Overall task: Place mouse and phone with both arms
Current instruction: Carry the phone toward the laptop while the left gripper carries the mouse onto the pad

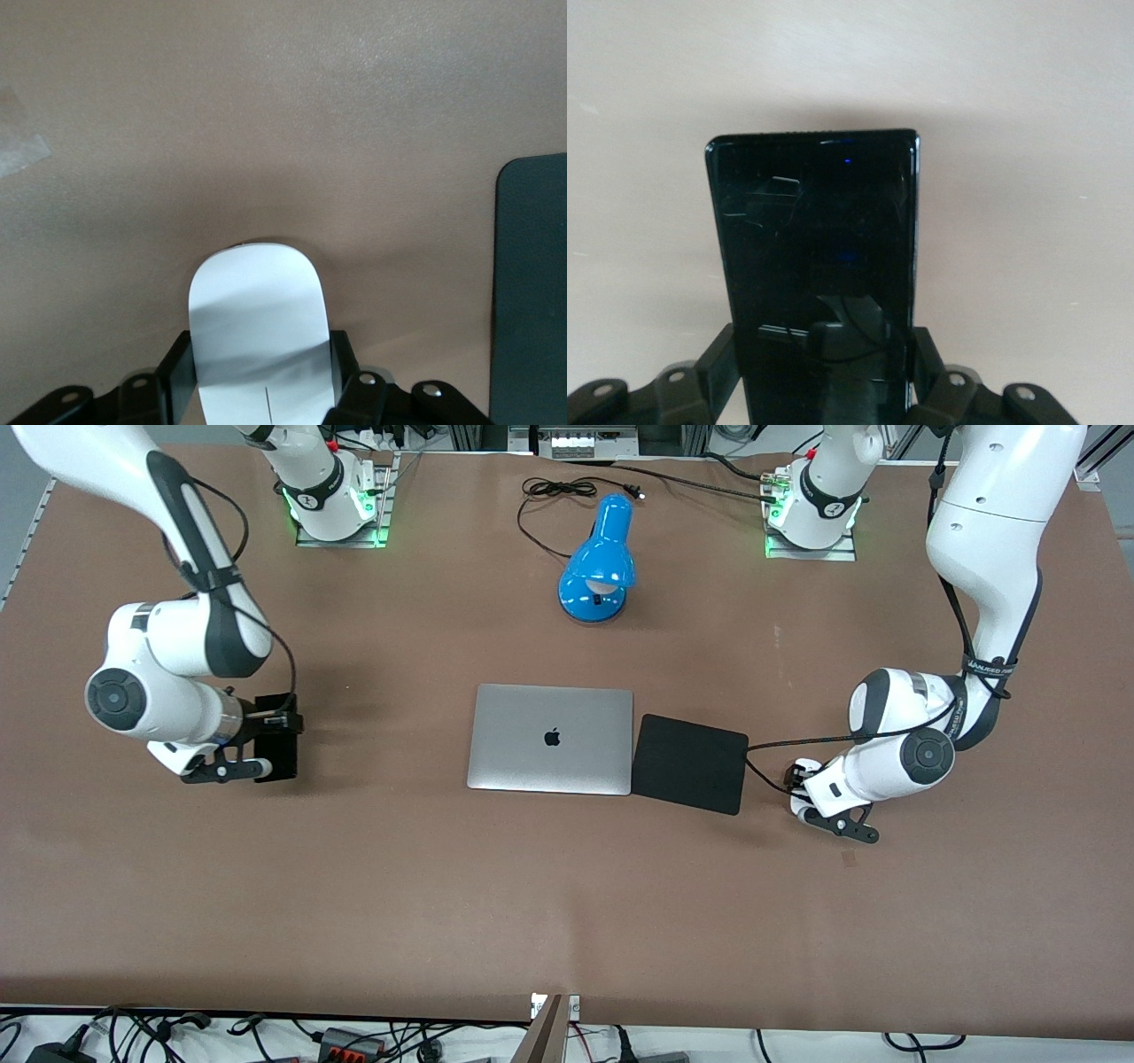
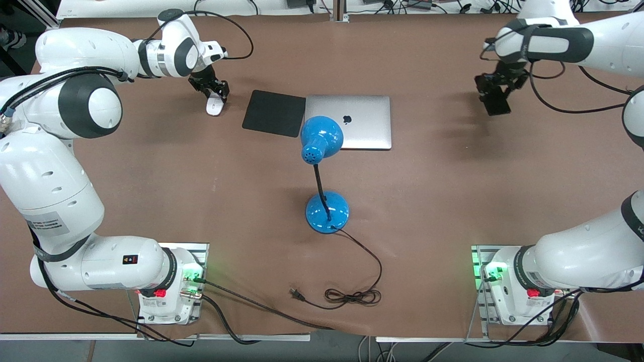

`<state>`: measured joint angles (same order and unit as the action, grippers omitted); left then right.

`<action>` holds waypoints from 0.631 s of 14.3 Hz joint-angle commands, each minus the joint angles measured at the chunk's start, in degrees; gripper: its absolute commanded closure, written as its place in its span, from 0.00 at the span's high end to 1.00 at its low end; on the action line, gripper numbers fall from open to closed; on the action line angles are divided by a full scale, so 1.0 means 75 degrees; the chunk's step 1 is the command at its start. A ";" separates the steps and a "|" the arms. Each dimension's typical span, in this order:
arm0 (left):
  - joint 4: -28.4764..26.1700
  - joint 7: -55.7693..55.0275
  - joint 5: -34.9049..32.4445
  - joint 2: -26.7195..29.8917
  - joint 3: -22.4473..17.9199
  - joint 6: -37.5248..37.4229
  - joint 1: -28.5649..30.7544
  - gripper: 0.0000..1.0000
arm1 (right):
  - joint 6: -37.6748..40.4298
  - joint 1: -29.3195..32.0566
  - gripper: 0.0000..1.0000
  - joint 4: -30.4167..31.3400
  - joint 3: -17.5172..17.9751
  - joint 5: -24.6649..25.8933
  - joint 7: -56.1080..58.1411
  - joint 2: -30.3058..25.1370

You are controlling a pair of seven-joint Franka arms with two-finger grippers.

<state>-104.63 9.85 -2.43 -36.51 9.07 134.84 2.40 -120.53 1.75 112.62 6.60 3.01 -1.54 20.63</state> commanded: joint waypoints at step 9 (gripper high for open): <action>0.0918 -0.1181 -0.0145 0.0204 0.0021 -0.1594 -0.1525 0.55 | -0.1142 -0.2363 0.26 -0.0121 0.0116 -0.0600 -0.3415 0.0823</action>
<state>-99.98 5.54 -2.43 -35.58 9.45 126.61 -6.74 -127.90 -13.12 112.42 7.93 0.30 -24.73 26.73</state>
